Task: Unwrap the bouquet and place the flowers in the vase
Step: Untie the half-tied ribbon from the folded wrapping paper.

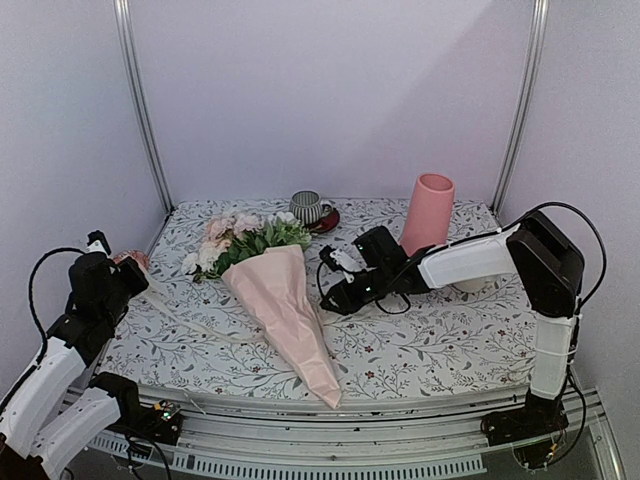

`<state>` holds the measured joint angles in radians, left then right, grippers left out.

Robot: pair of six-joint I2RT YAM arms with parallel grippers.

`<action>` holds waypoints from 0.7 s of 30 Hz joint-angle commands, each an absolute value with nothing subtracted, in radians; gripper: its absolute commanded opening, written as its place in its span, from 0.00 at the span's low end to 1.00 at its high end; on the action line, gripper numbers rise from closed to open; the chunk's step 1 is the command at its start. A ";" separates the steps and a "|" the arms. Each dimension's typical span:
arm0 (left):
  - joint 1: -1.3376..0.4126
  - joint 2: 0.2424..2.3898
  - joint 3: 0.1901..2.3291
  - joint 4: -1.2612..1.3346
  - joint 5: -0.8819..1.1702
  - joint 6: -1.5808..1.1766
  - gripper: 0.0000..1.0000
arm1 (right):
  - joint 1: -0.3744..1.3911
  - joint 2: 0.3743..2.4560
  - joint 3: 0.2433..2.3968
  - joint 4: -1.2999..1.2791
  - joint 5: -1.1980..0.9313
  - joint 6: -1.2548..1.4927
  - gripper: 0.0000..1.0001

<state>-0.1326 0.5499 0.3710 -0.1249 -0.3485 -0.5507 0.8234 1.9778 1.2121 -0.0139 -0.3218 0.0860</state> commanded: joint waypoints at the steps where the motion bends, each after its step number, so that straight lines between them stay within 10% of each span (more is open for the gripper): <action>1: -0.122 0.542 0.378 -0.113 -0.349 -0.539 0.00 | 0.822 2.033 1.270 0.013 -0.406 0.168 0.42; 21: -0.122 0.539 0.378 -0.113 -0.357 -0.531 0.00 | 0.823 2.135 1.297 0.019 -0.507 0.207 0.33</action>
